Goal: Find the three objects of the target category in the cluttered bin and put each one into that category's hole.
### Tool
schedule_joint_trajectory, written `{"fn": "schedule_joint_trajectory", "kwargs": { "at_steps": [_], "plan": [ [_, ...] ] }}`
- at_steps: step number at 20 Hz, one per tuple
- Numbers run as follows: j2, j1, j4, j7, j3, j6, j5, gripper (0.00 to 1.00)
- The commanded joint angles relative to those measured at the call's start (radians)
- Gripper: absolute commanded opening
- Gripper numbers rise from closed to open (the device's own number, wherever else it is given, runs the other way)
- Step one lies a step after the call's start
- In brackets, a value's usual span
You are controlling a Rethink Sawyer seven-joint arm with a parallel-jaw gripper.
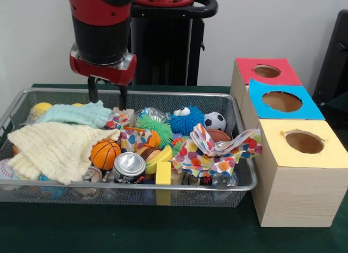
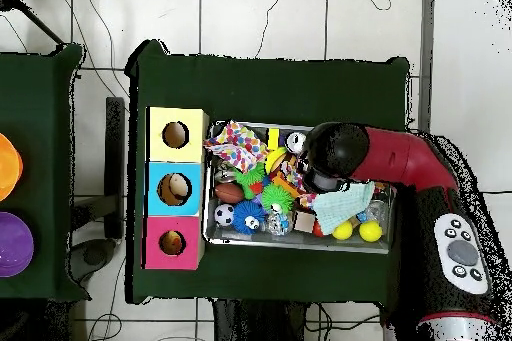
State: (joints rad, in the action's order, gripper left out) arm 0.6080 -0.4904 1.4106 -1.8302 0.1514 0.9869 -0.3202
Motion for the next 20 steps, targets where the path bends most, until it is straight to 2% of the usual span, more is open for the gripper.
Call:
{"fn": "schedule_joint_trajectory", "kwargs": {
  "at_steps": [1, 10, 20],
  "plan": [
    [-0.081, 0.035, -0.04, -0.228, -0.014, -0.047, 0.048, 1.0],
    [-0.081, 0.093, -0.04, -0.258, -0.061, -0.051, 0.102, 1.0],
    [-0.026, 0.15, -0.014, -0.266, -0.111, -0.01, 0.175, 1.0]
  ]
}}
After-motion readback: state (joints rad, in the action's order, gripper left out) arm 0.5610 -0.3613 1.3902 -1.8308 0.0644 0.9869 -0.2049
